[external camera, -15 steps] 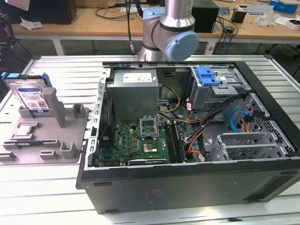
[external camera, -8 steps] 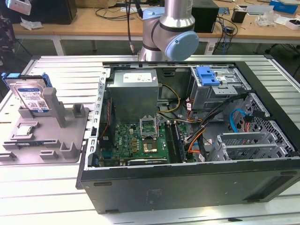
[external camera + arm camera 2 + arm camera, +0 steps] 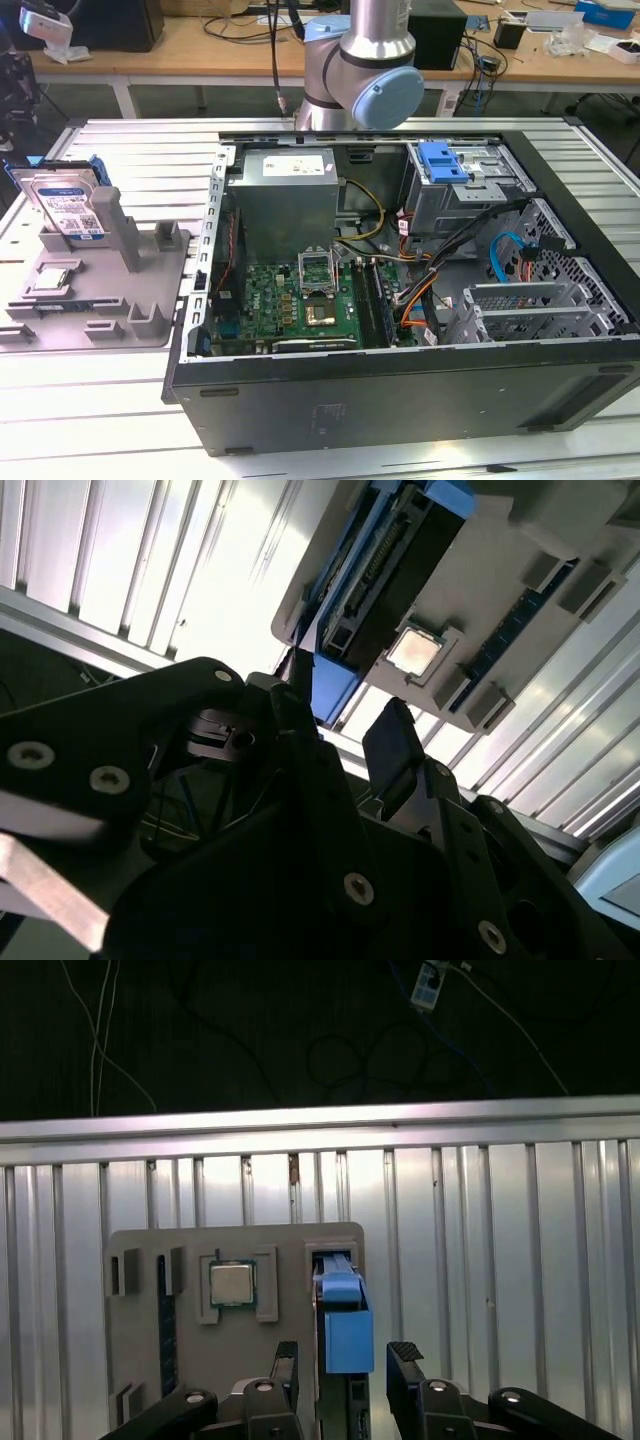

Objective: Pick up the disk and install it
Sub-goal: 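Pick up the disk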

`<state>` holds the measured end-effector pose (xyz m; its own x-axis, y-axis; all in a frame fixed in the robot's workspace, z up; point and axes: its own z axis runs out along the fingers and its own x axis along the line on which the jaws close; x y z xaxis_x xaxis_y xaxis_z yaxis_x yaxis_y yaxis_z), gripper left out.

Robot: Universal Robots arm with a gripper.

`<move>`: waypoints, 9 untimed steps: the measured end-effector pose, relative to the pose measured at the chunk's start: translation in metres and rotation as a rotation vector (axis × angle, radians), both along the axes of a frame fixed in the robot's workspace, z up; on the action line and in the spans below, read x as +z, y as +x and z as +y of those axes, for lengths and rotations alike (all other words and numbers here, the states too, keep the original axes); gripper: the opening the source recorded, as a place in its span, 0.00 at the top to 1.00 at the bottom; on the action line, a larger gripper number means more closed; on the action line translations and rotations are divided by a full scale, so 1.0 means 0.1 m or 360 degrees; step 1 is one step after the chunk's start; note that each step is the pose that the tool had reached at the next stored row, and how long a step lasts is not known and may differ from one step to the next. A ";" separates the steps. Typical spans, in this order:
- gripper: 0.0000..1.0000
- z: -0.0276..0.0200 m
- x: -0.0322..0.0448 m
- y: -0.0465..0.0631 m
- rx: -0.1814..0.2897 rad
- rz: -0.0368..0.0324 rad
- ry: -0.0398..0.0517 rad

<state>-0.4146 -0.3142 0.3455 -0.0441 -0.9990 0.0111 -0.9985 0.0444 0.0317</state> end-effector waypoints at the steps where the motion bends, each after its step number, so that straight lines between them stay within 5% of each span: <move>1: 0.52 0.000 -0.012 0.00 0.0000 0.0000 0.0000; 9: 0.52 -0.001 -0.082 0.00 -0.0001 0.0000 0.0000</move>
